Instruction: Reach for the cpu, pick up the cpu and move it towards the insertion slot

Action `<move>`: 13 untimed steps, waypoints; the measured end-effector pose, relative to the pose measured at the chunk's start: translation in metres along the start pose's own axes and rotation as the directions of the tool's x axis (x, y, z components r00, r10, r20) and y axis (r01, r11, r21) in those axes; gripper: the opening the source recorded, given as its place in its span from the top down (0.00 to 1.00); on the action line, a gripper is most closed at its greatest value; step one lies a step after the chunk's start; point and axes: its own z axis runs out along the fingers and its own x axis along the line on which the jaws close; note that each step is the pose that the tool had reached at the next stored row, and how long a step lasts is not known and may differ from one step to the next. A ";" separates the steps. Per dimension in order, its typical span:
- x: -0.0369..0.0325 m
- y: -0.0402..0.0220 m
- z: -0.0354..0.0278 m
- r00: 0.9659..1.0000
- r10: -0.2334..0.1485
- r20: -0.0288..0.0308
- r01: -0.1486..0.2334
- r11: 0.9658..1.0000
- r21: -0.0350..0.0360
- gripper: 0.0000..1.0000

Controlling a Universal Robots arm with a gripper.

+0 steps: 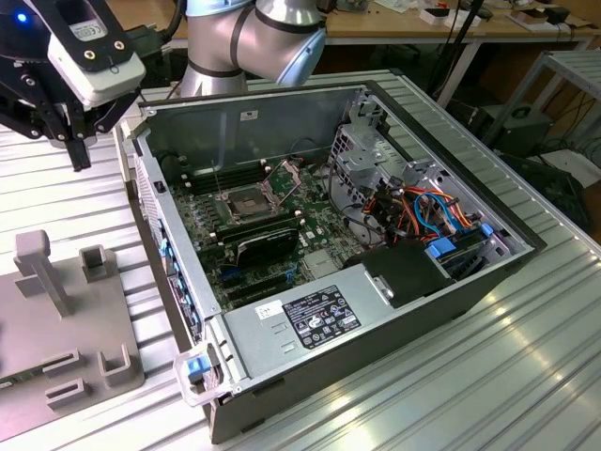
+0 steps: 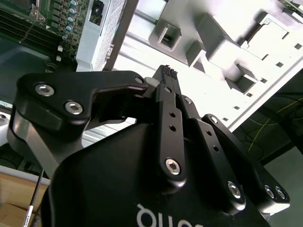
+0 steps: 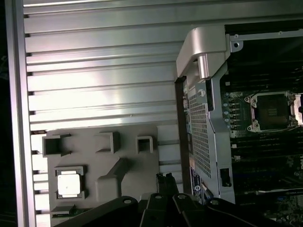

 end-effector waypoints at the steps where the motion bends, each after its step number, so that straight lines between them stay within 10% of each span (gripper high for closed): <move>1: 0.0015 -0.0001 0.0000 1.000 0.000 0.000 0.000 1.000 0.000 0.89; 13: 0.0096 -0.0007 -0.0001 1.000 0.000 0.000 0.000 1.000 0.000 0.89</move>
